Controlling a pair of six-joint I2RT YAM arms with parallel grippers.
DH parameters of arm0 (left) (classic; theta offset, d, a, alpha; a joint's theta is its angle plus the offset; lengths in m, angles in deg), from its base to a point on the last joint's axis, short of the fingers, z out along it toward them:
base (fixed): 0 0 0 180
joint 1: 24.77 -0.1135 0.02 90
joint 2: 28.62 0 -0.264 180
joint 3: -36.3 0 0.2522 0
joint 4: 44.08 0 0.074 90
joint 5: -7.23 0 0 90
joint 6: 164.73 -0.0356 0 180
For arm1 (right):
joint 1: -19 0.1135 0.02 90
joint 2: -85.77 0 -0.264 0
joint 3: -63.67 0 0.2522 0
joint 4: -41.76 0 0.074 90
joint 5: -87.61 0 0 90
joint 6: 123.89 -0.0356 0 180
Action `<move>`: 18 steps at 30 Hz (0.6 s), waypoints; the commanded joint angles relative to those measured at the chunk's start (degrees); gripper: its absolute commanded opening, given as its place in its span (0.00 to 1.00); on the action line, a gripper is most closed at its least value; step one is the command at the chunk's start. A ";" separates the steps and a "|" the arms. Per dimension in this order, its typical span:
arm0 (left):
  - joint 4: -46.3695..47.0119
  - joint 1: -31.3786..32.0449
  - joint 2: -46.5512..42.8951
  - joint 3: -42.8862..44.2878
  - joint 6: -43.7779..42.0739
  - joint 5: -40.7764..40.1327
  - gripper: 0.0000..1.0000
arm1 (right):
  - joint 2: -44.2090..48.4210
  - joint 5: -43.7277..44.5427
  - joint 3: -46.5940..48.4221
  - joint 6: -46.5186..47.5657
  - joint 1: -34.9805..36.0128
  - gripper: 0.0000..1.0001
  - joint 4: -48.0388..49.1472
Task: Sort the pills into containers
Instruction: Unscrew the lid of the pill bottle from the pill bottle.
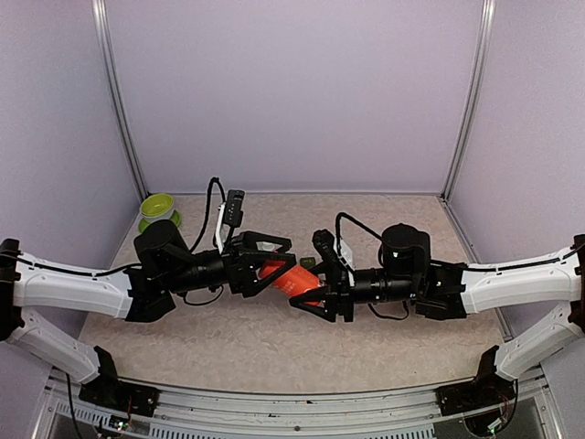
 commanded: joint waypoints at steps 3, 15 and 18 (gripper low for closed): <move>1.59 0.80 -0.49 -1.67 -1.73 0.97 0.97 | 0.69 7.01 0.09 -1.97 -0.15 0.29 1.31; 0.67 0.72 -1.18 -2.80 -2.60 -1.22 0.96 | 2.81 6.70 -1.46 -0.91 -1.13 0.29 1.57; 0.48 0.57 -1.28 -2.90 -2.47 -1.74 0.95 | 3.23 6.45 -1.71 -0.55 -1.14 0.29 1.56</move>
